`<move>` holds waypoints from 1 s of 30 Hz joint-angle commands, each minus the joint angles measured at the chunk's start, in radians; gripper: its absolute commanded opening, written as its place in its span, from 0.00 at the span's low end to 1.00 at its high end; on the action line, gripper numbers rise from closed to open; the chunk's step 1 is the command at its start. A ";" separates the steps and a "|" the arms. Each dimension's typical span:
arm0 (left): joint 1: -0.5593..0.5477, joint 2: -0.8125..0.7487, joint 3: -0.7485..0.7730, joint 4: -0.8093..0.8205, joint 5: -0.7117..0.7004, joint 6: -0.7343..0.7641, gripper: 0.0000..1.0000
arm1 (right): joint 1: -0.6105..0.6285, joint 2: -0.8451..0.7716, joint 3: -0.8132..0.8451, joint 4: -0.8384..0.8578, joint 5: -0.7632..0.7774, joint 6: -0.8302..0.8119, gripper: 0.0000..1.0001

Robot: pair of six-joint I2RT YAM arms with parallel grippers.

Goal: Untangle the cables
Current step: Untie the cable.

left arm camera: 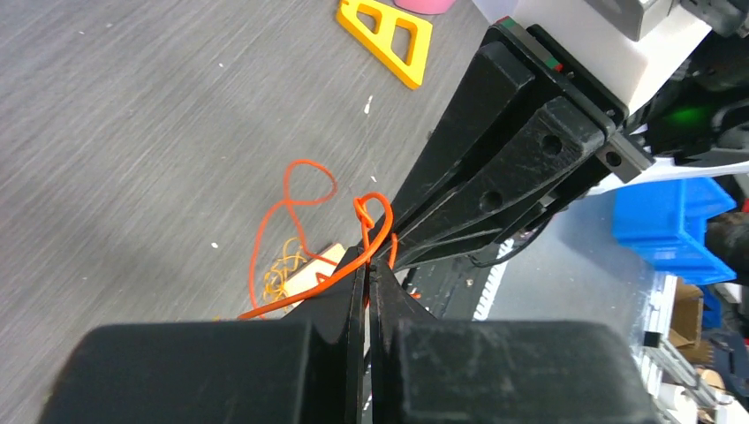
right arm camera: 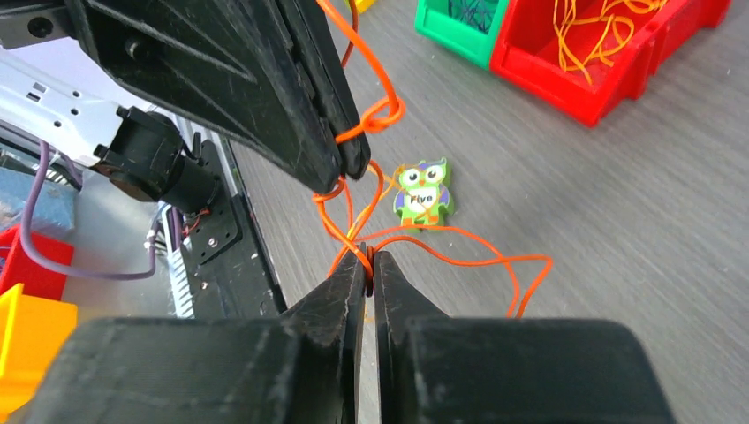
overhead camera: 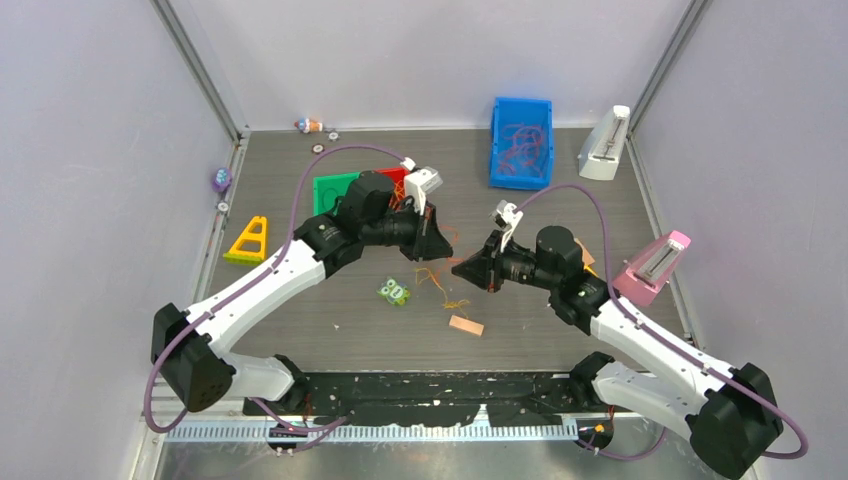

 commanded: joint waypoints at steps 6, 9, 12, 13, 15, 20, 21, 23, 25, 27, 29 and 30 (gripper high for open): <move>0.000 0.025 -0.008 0.144 0.103 -0.104 0.00 | 0.041 0.038 -0.068 0.374 0.033 0.007 0.15; 0.000 0.030 -0.006 0.155 0.104 -0.109 0.00 | 0.046 0.043 -0.096 0.444 0.011 0.029 0.19; 0.000 0.028 -0.008 0.159 0.105 -0.111 0.00 | 0.047 0.052 -0.116 0.529 -0.021 0.066 0.21; 0.000 0.028 -0.008 0.159 0.104 -0.107 0.00 | 0.046 0.054 -0.121 0.542 -0.030 0.072 0.21; 0.000 0.027 -0.006 0.149 0.098 -0.099 0.00 | 0.048 0.058 -0.123 0.564 -0.058 0.085 0.21; 0.000 0.015 -0.002 0.121 0.088 -0.079 0.00 | 0.048 0.031 -0.130 0.520 -0.059 0.069 0.21; 0.000 0.014 -0.003 0.124 0.088 -0.081 0.00 | 0.048 0.025 -0.133 0.518 -0.067 0.069 0.21; 0.000 0.012 -0.008 0.131 0.093 -0.087 0.00 | 0.048 0.025 -0.135 0.523 -0.085 0.076 0.22; 0.000 0.011 -0.010 0.132 0.094 -0.089 0.00 | 0.048 0.023 -0.134 0.531 -0.094 0.086 0.24; 0.000 0.007 -0.010 0.126 0.093 -0.086 0.00 | 0.048 0.017 -0.134 0.533 -0.104 0.090 0.29; 0.000 -0.001 -0.009 0.118 0.095 -0.082 0.00 | 0.048 0.005 -0.137 0.534 -0.120 0.091 0.36; 0.000 -0.005 -0.008 0.114 0.097 -0.079 0.00 | 0.048 0.000 -0.138 0.534 -0.126 0.093 0.39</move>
